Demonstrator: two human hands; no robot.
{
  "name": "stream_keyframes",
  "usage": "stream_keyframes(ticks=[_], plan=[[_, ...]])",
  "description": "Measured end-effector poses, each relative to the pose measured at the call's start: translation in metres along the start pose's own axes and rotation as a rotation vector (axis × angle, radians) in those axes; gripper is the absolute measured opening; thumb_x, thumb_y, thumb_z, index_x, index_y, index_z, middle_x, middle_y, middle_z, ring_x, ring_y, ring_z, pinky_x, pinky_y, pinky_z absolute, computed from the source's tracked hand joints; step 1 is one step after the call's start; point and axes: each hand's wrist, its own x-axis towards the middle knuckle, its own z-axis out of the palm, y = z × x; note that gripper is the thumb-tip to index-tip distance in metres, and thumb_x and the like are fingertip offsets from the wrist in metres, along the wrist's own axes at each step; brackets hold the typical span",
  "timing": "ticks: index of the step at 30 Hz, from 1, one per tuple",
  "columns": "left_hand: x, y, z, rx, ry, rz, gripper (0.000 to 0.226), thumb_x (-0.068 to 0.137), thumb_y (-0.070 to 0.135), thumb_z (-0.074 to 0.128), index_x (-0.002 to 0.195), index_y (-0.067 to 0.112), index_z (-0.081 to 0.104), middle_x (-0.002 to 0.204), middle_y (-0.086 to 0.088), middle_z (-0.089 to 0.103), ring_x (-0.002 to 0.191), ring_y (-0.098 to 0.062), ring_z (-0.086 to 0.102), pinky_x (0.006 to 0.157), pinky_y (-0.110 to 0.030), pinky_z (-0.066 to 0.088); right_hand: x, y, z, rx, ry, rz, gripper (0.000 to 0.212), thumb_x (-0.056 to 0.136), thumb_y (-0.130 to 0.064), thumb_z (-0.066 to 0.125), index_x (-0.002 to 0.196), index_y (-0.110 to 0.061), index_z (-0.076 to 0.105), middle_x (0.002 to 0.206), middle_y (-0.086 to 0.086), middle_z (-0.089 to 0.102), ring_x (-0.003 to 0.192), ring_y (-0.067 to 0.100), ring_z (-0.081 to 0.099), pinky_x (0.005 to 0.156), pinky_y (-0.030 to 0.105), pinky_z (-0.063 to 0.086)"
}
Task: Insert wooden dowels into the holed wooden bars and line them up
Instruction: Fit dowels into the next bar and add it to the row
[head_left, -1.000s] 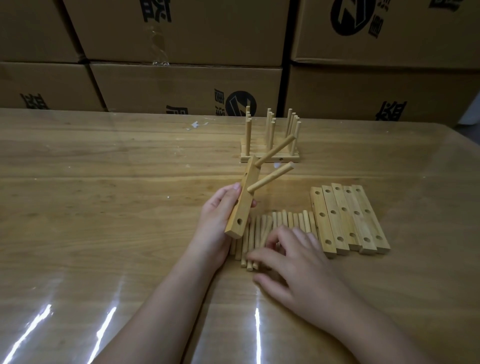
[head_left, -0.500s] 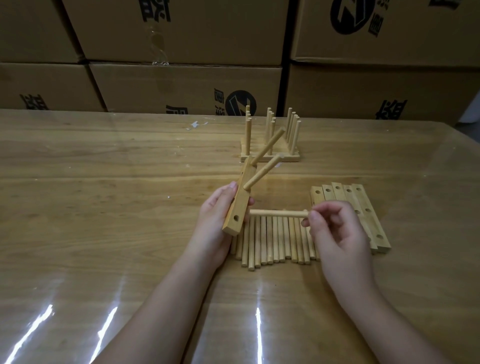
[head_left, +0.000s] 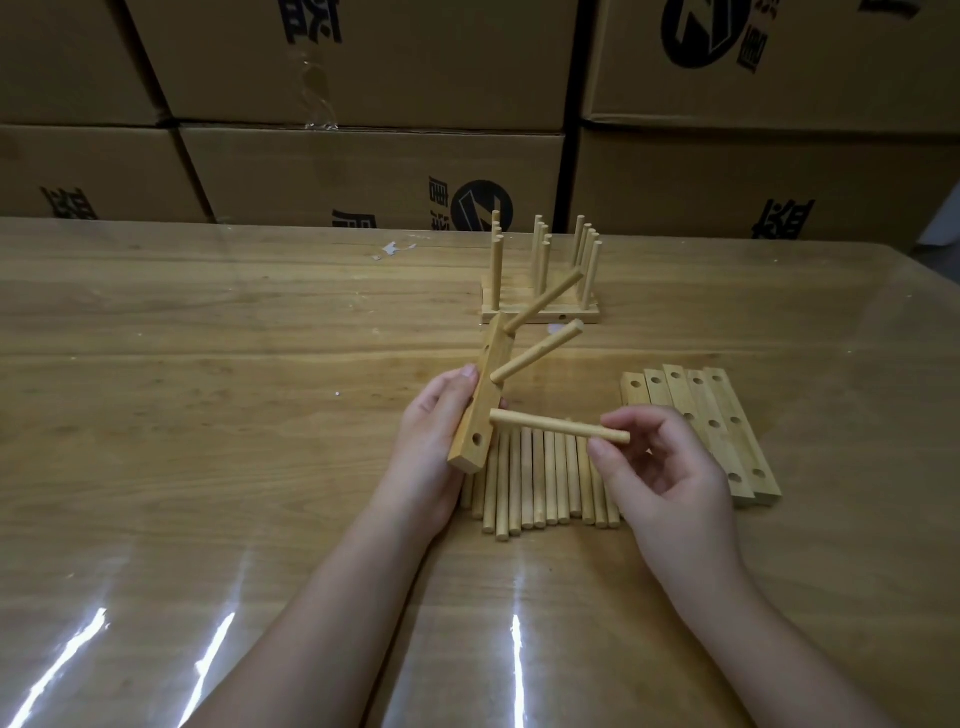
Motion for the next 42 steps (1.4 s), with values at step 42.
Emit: stream_keyframes(ticks=[42], plan=[[-0.001,-0.006,0.003,0.158,0.067,0.132,0.013,0.094,0.023,0.056,0.092,0.023,0.068,0.076,0.004,0.069,0.071,-0.008,0.063,0.067,-0.024,0.050,0.003,0.000,0.001,-0.573,-0.173,-0.420,0.032,0.090,-0.029,0.045,0.108,-0.018,0.069,0.070,0.001,0.045,0.066,0.012,0.044,0.062,0.029,0.036]])
